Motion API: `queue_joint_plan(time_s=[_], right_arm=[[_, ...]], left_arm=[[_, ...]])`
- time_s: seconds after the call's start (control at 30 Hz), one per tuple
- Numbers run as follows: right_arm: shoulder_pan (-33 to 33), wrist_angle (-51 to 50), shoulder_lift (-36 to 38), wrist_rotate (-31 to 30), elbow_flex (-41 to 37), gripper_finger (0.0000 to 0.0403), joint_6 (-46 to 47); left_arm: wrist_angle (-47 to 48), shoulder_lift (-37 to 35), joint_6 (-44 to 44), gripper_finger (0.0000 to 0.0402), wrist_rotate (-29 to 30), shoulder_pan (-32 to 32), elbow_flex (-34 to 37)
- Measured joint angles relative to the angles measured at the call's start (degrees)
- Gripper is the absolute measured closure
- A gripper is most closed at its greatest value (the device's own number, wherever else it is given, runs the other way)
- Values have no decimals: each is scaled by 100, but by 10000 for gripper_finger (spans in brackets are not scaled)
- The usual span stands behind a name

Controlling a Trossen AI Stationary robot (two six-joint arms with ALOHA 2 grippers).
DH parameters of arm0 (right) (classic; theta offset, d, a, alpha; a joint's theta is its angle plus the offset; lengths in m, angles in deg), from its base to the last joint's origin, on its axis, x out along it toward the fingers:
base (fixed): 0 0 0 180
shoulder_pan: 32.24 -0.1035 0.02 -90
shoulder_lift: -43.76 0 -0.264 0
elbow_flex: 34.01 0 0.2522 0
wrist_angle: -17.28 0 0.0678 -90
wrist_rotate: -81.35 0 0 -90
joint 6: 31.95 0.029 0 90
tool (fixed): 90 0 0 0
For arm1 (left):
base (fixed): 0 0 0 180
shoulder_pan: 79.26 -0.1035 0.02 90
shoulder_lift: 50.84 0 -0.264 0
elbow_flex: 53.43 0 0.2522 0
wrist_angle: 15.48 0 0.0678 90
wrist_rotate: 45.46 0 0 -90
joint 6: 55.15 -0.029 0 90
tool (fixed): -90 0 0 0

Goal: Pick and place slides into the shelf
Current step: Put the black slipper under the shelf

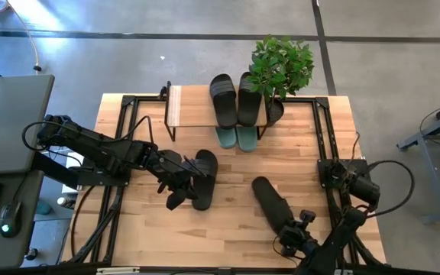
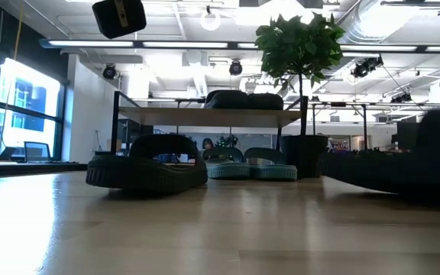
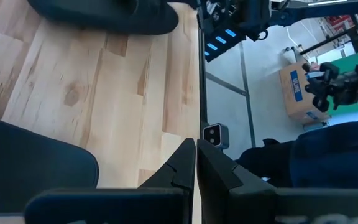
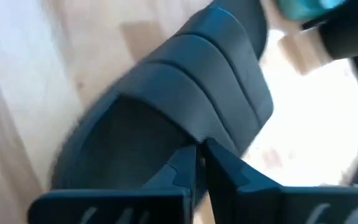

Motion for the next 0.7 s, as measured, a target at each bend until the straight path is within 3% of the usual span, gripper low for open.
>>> queue_joint_plan(time_s=[0.13,0.43,0.7], right_arm=[[1,-700,2,-242,464,400,523],[68,-657,192,-1026,1597,402,-17],[371,-651,199,-1682,3109,403,-2229]], left_arm=[[-47,0,29,396,31,0,0],[-1191,0,149,396,-474,0,0],[-2821,-22,224,396,-1704,0,0]])
